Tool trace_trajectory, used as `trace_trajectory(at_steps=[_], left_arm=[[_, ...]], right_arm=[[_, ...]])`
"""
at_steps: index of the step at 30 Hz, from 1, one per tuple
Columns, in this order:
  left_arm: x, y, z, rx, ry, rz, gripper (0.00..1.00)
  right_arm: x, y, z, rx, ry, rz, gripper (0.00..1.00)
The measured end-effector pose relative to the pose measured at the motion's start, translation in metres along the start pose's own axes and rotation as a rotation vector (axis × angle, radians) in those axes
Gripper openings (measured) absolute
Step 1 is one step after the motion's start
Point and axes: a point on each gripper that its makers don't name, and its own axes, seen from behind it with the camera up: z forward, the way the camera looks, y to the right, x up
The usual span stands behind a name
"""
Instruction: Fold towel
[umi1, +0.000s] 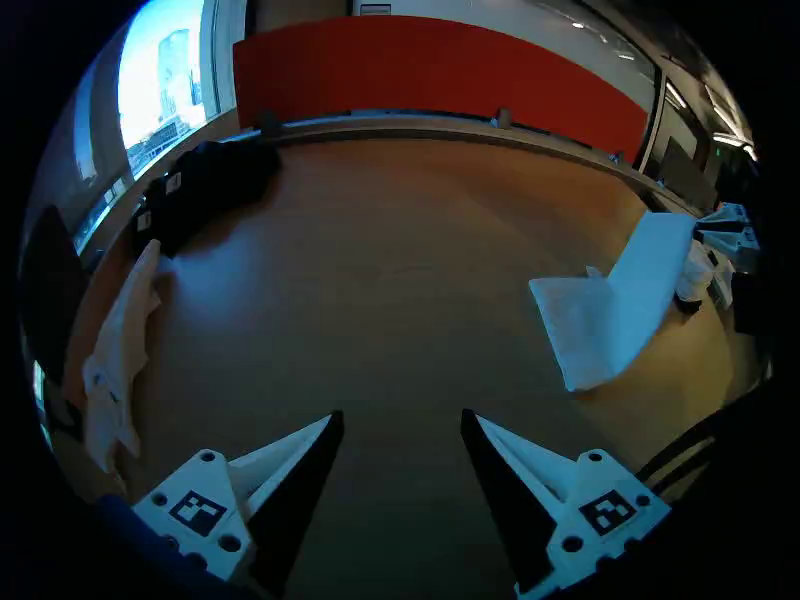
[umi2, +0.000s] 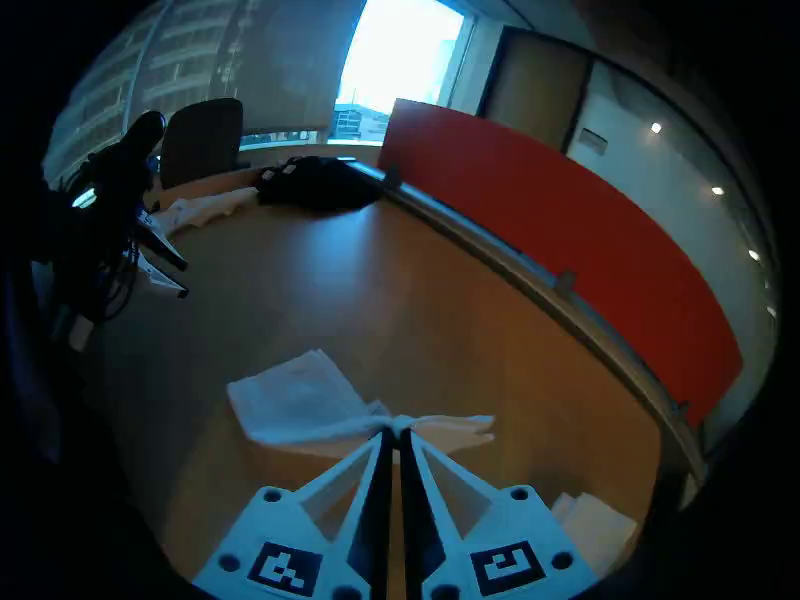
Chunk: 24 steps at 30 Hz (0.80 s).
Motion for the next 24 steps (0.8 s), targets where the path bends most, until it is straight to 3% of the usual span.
trace_trajectory(at_steps=[10,24], left_arm=[[0.002,-0.001,0.0,0.0,0.004,-0.003,0.86],[0.004,-0.004,-0.002,0.0,0.013,-0.01,0.86]], right_arm=[[0.003,-0.015,0.012,0.032,0.001,-0.012,0.05],[0.003,-0.053,0.039,0.111,-0.014,-0.019,0.05]])
